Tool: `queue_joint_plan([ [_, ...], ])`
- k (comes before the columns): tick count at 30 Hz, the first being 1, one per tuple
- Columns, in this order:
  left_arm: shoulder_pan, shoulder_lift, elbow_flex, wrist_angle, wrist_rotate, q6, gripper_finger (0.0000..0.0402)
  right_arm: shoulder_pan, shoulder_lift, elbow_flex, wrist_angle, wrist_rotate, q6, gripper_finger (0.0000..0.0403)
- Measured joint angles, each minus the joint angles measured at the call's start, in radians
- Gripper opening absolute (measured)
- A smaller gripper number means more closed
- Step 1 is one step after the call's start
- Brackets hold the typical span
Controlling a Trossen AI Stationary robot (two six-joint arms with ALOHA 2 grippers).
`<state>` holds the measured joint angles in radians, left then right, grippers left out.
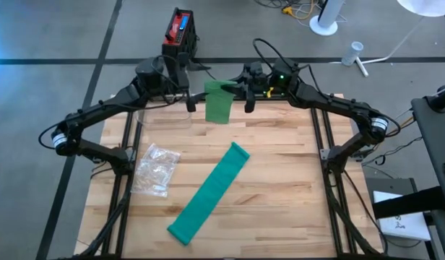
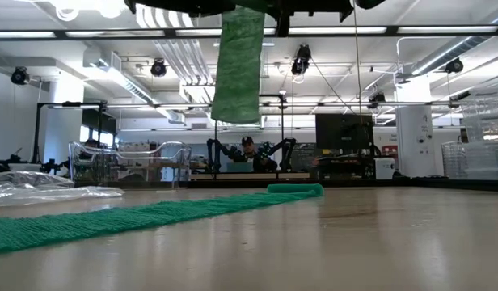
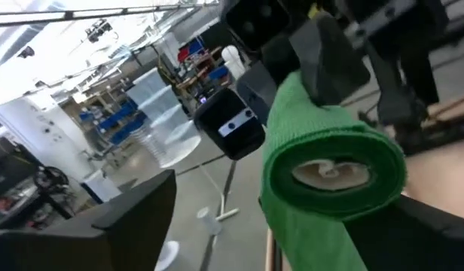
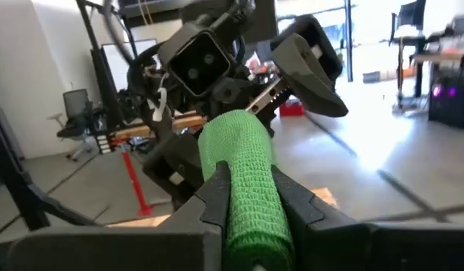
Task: Roll bandage
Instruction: Roll the green bandage
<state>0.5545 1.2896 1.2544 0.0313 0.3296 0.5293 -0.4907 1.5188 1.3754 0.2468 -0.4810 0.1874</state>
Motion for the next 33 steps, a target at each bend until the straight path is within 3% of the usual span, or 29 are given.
queue_joint_plan([
  [6,0.001,0.02,0.073,-0.111,0.057,-0.054,0.0358,0.0,-0.001,0.003,0.008,0.007,-0.071,0.0053],
  [10,-0.003,0.045,0.115,-0.144,0.118,-0.085,0.0348,-0.002,-0.001,0.005,-0.004,0.074,-0.131,0.0051],
  [22,0.005,0.095,0.162,-0.161,0.098,-0.224,0.0314,-0.001,-0.006,0.01,0.004,0.1,-0.233,0.0054],
  [27,0.004,0.094,0.174,-0.171,0.098,-0.243,0.0254,-0.001,-0.006,0.01,0.006,0.098,-0.241,0.0057],
  [33,0.009,0.098,0.174,-0.177,0.096,-0.278,0.011,-0.001,-0.006,0.01,0.012,0.094,-0.219,0.0057],
])
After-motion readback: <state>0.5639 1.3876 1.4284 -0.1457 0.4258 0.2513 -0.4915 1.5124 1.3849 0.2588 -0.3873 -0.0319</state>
